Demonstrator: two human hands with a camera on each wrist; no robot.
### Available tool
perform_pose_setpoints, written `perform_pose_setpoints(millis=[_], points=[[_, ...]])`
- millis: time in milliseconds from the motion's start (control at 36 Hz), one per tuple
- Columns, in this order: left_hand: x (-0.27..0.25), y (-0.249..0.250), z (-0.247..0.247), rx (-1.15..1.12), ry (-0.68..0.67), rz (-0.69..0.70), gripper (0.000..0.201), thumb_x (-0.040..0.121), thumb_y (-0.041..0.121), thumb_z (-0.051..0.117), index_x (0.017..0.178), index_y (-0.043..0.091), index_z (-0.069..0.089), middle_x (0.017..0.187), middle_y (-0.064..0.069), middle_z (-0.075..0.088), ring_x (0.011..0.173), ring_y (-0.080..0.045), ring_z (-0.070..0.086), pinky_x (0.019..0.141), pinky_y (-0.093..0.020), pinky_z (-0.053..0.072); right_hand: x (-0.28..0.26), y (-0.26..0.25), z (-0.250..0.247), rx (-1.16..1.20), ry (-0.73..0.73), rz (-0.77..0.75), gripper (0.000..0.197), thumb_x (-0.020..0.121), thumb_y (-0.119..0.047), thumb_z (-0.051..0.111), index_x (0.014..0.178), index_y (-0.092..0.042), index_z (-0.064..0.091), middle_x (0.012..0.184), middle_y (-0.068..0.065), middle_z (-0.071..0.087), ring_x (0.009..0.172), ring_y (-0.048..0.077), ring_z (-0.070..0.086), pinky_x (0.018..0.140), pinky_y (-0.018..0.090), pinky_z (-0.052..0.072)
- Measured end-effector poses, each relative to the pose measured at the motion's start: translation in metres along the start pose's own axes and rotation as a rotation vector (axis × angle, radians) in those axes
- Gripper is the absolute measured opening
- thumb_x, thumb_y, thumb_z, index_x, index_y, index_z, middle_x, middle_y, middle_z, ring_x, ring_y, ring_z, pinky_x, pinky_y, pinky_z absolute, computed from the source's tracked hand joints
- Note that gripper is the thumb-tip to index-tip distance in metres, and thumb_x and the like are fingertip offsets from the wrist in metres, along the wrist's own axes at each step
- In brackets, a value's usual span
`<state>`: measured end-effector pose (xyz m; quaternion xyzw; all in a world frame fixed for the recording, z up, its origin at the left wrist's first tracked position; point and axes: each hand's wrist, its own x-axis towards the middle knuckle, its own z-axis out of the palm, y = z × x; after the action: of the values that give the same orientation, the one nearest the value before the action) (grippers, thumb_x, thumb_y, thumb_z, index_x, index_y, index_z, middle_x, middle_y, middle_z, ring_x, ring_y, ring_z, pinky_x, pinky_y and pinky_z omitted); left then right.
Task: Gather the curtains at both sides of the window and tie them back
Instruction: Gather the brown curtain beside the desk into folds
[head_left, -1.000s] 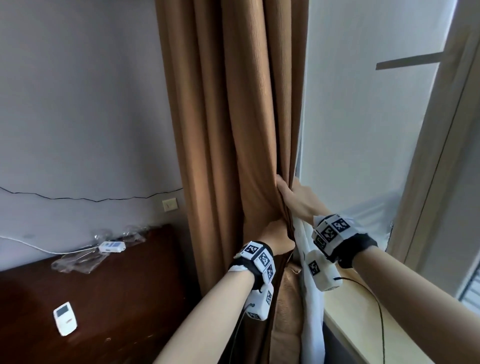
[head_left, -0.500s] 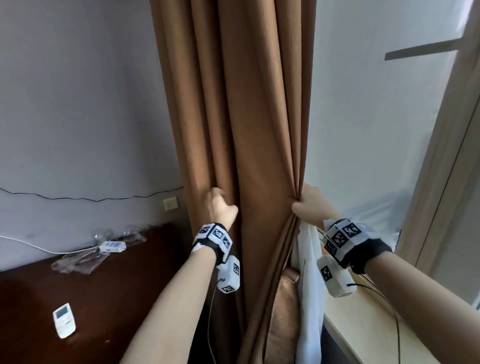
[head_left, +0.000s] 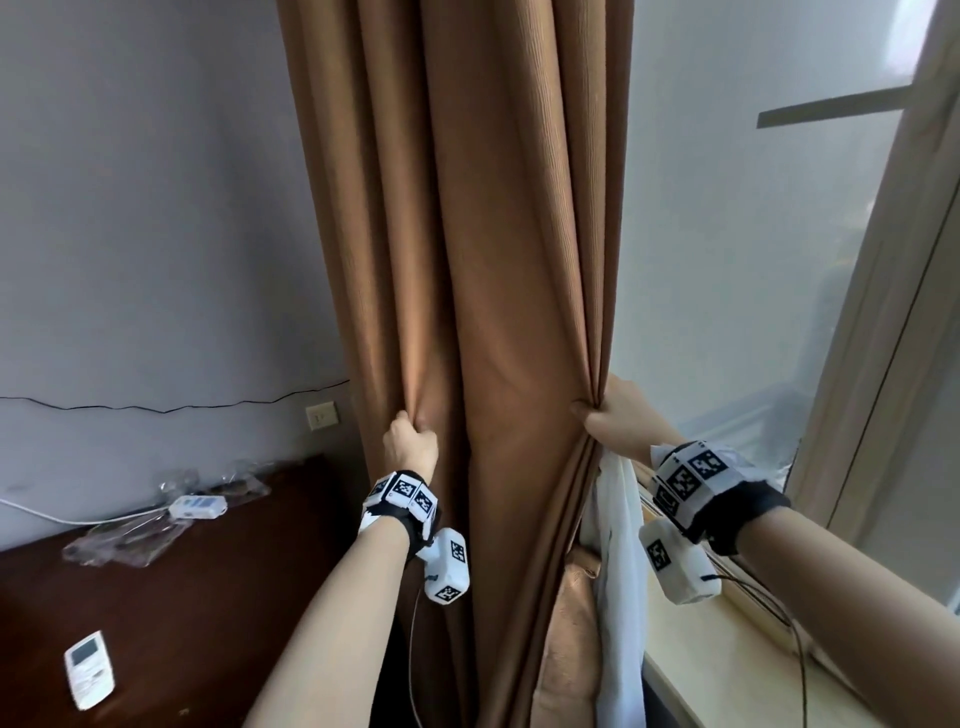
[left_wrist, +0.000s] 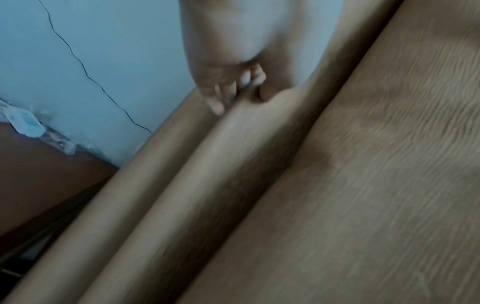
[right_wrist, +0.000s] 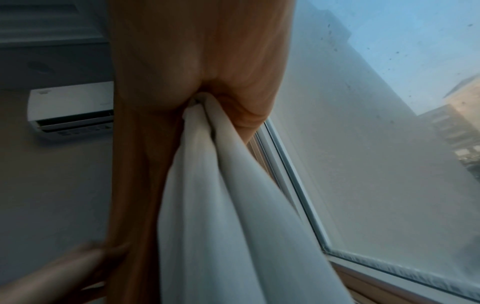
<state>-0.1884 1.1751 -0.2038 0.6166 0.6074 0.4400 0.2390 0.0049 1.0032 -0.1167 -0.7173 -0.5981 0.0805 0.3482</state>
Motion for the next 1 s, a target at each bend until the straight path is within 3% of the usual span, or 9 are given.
perform_pose_setpoints(millis=[111, 222, 306, 444, 500, 583, 722, 917, 1000], points=[[-0.011, -0.014, -0.029, 0.022, 0.155, -0.046, 0.028, 0.099, 0.021, 0.042, 0.106, -0.003, 0.054, 0.107, -0.032, 0.061, 0.101, -0.046, 0.058, 0.076, -0.045, 0.043, 0.003, 0.003, 0.000, -0.004, 0.014, 0.005, 0.016, 0.086, -0.005, 0.050, 0.102, -0.001, 0.052, 0.093, 0.018, 0.061, 0.088, 0.034, 0.059, 0.056, 0.019, 0.037], [-0.029, -0.027, -0.055, -0.060, 0.363, -0.079, 0.026, 0.099, 0.019, 0.041, 0.105, -0.003, 0.052, 0.103, -0.033, 0.062, 0.095, -0.047, 0.059, 0.073, -0.046, 0.043, 0.004, 0.002, 0.004, 0.033, 0.017, 0.022, 0.022, 0.083, -0.005, 0.049, 0.105, -0.004, 0.051, 0.095, 0.017, 0.062, 0.088, 0.033, 0.060, 0.062, 0.028, 0.043], [-0.048, -0.029, -0.063, -0.096, 0.384, -0.001, 0.029, 0.097, 0.015, 0.043, 0.111, -0.008, 0.053, 0.104, -0.034, 0.062, 0.095, -0.048, 0.059, 0.075, -0.046, 0.043, 0.000, -0.004, 0.009, 0.045, 0.026, 0.011, 0.027, 0.081, -0.004, 0.049, 0.108, -0.008, 0.049, 0.092, 0.013, 0.061, 0.083, 0.027, 0.058, 0.058, 0.025, 0.041], [-0.102, -0.020, -0.042, -0.063, 0.212, 0.384, 0.046, 0.088, 0.031, 0.037, 0.096, -0.008, 0.059, 0.083, -0.030, 0.064, 0.076, -0.044, 0.062, 0.068, -0.042, 0.039, -0.004, -0.013, 0.016, 0.031, 0.028, 0.013, 0.035, 0.079, -0.005, 0.048, 0.113, -0.011, 0.044, 0.087, 0.010, 0.060, 0.079, 0.029, 0.058, 0.060, 0.030, 0.043], [-0.123, -0.009, -0.029, -0.020, 0.077, 0.473, 0.048, 0.092, 0.034, 0.037, 0.107, -0.004, 0.061, 0.088, -0.025, 0.067, 0.081, -0.041, 0.063, 0.068, -0.040, 0.044, -0.006, -0.016, 0.016, 0.039, 0.029, 0.010, 0.039, 0.077, -0.004, 0.047, 0.115, -0.012, 0.043, 0.088, 0.011, 0.061, 0.080, 0.029, 0.059, 0.067, 0.036, 0.050], [-0.134, 0.008, -0.012, 0.044, -0.081, 0.499, 0.048, 0.093, 0.037, 0.037, 0.112, -0.002, 0.059, 0.096, -0.021, 0.067, 0.089, -0.040, 0.064, 0.072, -0.041, 0.049, -0.009, -0.018, 0.015, 0.035, 0.028, 0.006, 0.042, 0.076, -0.004, 0.047, 0.117, -0.011, 0.044, 0.093, 0.014, 0.063, 0.083, 0.031, 0.059, 0.075, 0.040, 0.053], [-0.133, 0.039, 0.000, 0.109, -0.265, 0.444, 0.032, 0.086, 0.014, 0.053, 0.117, 0.006, 0.054, 0.112, -0.018, 0.063, 0.106, -0.038, 0.059, 0.088, -0.040, 0.048, -0.009, -0.016, 0.017, 0.022, 0.030, 0.016, 0.037, 0.078, -0.006, 0.049, 0.114, -0.012, 0.043, 0.092, 0.012, 0.061, 0.082, 0.030, 0.058, 0.072, 0.035, 0.050], [-0.136, 0.064, 0.009, 0.067, -0.472, 0.518, 0.035, 0.085, 0.009, 0.050, 0.118, 0.013, 0.057, 0.112, -0.015, 0.066, 0.107, -0.033, 0.060, 0.089, -0.031, 0.048, -0.009, -0.017, 0.016, -0.023, 0.031, 0.045, 0.039, 0.078, -0.005, 0.049, 0.116, -0.006, 0.040, 0.088, 0.014, 0.058, 0.081, 0.034, 0.058, 0.073, 0.039, 0.051], [-0.136, 0.068, 0.012, 0.093, -0.487, 0.529, 0.034, 0.086, 0.008, 0.050, 0.119, 0.012, 0.058, 0.114, -0.014, 0.066, 0.109, -0.031, 0.059, 0.086, -0.023, 0.042, -0.005, -0.014, 0.015, -0.020, 0.019, 0.048, 0.040, 0.078, -0.004, 0.049, 0.117, -0.006, 0.039, 0.083, 0.009, 0.053, 0.078, 0.032, 0.056, 0.068, 0.033, 0.045]])
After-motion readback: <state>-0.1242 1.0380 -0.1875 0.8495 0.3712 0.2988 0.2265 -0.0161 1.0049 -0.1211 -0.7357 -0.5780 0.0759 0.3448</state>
